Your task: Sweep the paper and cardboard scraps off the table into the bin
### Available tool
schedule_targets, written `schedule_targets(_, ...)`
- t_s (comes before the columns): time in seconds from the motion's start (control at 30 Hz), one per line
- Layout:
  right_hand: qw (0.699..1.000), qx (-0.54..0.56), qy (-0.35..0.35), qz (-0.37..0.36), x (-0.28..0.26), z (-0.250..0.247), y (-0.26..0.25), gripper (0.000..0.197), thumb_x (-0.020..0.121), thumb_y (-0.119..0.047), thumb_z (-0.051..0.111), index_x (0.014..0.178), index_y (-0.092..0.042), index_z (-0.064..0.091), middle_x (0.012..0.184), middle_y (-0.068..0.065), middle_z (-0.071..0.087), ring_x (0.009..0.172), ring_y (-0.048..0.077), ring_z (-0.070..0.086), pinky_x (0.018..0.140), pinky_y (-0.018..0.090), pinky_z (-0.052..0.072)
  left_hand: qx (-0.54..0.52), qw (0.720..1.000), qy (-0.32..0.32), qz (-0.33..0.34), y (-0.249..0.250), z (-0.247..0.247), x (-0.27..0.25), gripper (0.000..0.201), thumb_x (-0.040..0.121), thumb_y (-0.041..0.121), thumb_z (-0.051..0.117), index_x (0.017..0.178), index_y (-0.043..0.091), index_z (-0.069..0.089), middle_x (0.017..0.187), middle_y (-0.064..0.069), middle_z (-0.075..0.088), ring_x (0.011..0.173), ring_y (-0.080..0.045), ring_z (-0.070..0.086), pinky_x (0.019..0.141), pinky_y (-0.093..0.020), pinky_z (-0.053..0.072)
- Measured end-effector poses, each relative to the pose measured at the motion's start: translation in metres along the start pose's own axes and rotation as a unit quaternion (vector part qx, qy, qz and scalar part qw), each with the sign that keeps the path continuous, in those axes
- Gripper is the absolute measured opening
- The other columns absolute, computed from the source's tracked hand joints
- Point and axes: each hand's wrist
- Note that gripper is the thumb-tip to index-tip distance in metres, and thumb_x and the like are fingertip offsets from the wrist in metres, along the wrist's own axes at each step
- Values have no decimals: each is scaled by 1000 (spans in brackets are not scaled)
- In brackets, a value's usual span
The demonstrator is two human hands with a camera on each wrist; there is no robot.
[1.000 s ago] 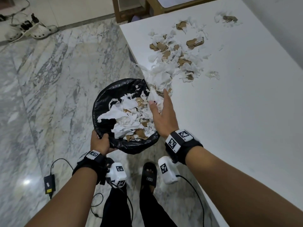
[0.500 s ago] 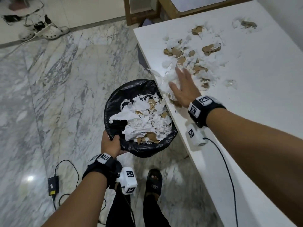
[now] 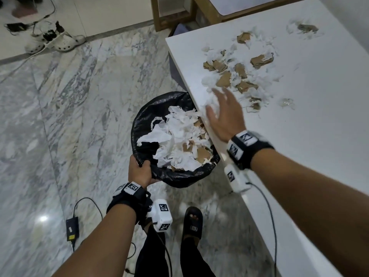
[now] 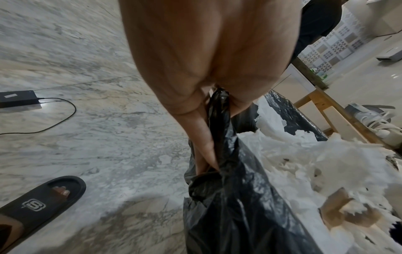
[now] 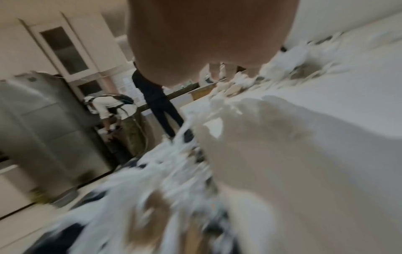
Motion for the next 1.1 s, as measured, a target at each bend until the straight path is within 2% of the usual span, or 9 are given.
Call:
schedule_targets(0.1,995,-47,-72,50,30,-7,24,63,98,-54,36,154,-30,20,165,1,7,152,23,7,120,56,13,-4,1000,-9,-1,-3,-1,0,29,107,4,46,129,23,48,122,-12,62,97,-37,71,48,-39,62)
schedule_targets(0.2,989,-52,-137,6,16,11,10,66,99,-56,30,156,-30,10,165,1,2,152,22,4,121,54,3,-7,1000,-14,-4,-5,-1,-1,28,107,3,45,127,23,49,115,-10,64,90,-35,71,48,-39,63)
schedule_targets(0.3,984,-26,-162,-66,-24,36,-25,64,99,-57,30,156,-32,11,165,2,6,152,21,5,119,47,-5,0,1000,-11,-9,-6,-2,-1,29,106,4,46,126,25,49,124,-13,63,97,-39,72,50,-42,64)
schedule_targets(0.43,985,51,-134,-95,-55,38,-43,58,100,-50,36,154,-33,22,163,0,20,151,17,14,123,48,8,15,1000,-15,-2,-5,-8,-2,31,105,6,47,127,28,49,133,-16,62,103,-43,72,52,-44,64)
schedule_targets(0.57,998,12,-56,13,-51,9,0,60,100,-53,32,154,-32,20,164,1,15,152,19,7,122,48,2,36,999,-22,-2,-4,-14,0,27,106,6,48,124,25,49,135,-19,60,102,-44,70,48,-42,63)
schedule_targets(0.7,977,-17,-104,184,-64,-10,51,72,99,-60,26,158,-26,4,166,3,-5,152,21,-8,123,48,-3,46,998,-33,-3,-7,-16,0,24,107,5,47,122,23,48,133,-19,61,99,-43,69,47,-42,63)
schedule_targets(0.87,989,43,-111,82,-101,22,6,71,100,-58,25,158,-24,2,165,5,-9,152,20,-13,122,43,-7,56,997,-44,-5,-10,-14,2,25,106,5,47,121,25,49,132,-19,62,97,-40,71,51,-45,64)
schedule_targets(1.0,984,90,-155,-12,-124,51,-44,68,99,-59,30,157,-32,6,166,-2,-1,152,14,-4,123,44,10,66,996,-57,-2,-7,-12,3,25,106,6,46,121,26,50,133,-19,63,103,-46,72,56,-50,65)
schedule_targets(1.1,989,88,-117,-32,-115,45,-43,62,101,-52,35,156,-30,16,164,-1,13,152,15,8,122,45,18,66,996,-63,-1,1,-13,4,24,106,4,45,120,24,48,132,-18,61,105,-46,71,54,-50,65)
Point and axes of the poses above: each hand's wrist, its own x-axis towards the middle knuckle, its own z-axis out of the palm, y = z × x
